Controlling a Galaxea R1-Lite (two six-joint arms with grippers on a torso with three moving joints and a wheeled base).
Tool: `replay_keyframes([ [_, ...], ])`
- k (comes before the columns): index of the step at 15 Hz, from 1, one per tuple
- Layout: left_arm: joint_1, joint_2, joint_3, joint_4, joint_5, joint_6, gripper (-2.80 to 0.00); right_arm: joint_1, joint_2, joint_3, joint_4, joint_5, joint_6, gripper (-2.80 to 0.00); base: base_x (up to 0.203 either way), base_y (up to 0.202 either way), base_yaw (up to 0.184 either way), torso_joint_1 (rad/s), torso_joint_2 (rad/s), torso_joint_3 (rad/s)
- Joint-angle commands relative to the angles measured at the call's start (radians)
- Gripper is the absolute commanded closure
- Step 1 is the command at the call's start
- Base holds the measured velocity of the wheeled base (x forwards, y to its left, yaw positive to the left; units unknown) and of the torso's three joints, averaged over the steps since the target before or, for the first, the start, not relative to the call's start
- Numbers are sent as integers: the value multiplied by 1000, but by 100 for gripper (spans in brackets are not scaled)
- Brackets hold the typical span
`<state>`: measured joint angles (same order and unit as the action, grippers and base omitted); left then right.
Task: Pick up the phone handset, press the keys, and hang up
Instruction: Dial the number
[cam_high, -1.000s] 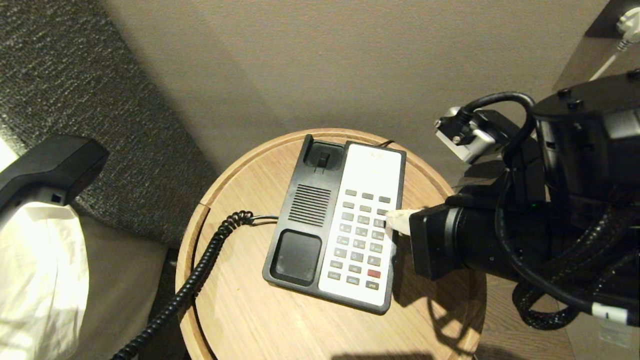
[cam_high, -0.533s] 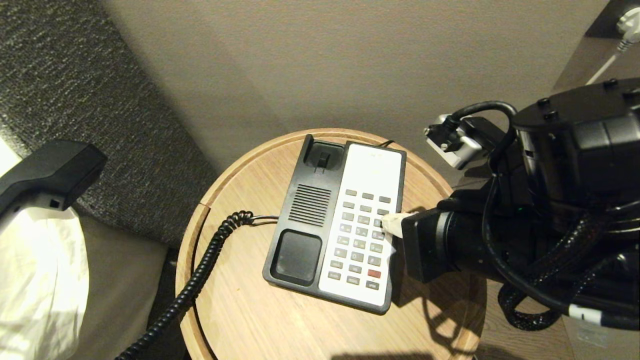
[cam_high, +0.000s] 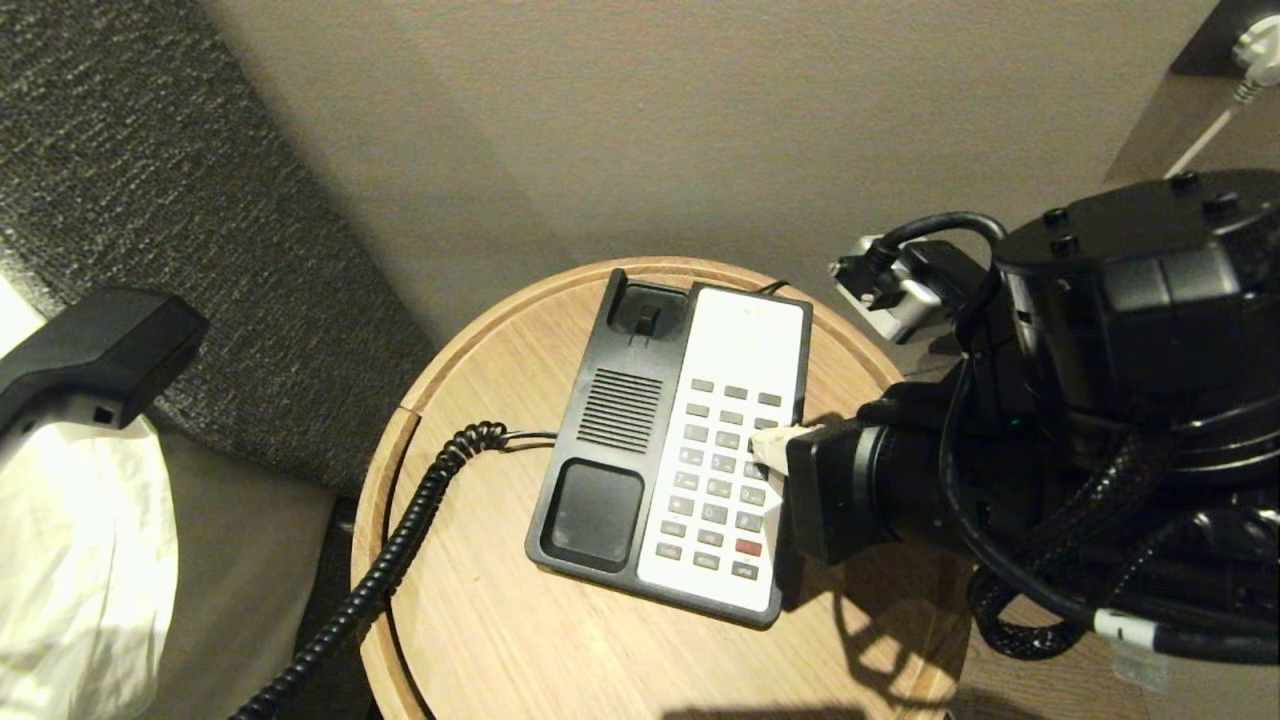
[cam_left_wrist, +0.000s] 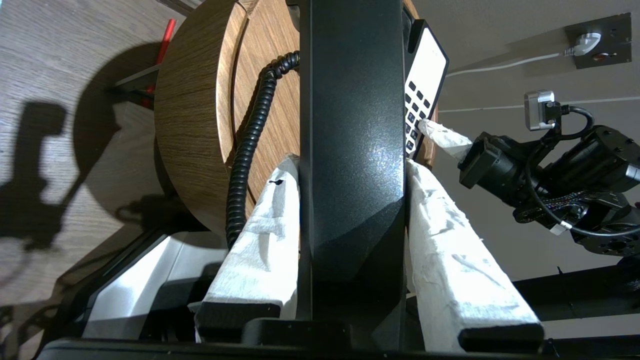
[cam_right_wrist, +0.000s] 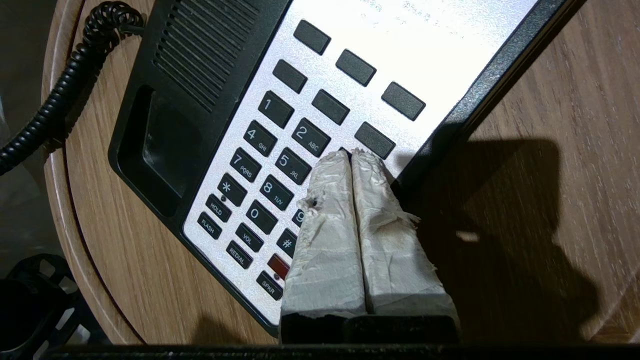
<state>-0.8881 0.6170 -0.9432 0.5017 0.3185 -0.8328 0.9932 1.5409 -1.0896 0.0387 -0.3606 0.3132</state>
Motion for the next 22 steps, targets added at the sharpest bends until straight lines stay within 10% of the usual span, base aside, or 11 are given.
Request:
replay_keyframes([
  [1, 0, -2, 0, 3, 2, -6, 0, -1, 4, 24, 1, -3, 1, 0, 0, 0, 0, 0, 0, 0],
  [22, 6, -3, 11, 3, 1, -5, 0, 2, -50, 40, 1, 3, 24, 0, 0, 0, 0, 0, 0, 0],
])
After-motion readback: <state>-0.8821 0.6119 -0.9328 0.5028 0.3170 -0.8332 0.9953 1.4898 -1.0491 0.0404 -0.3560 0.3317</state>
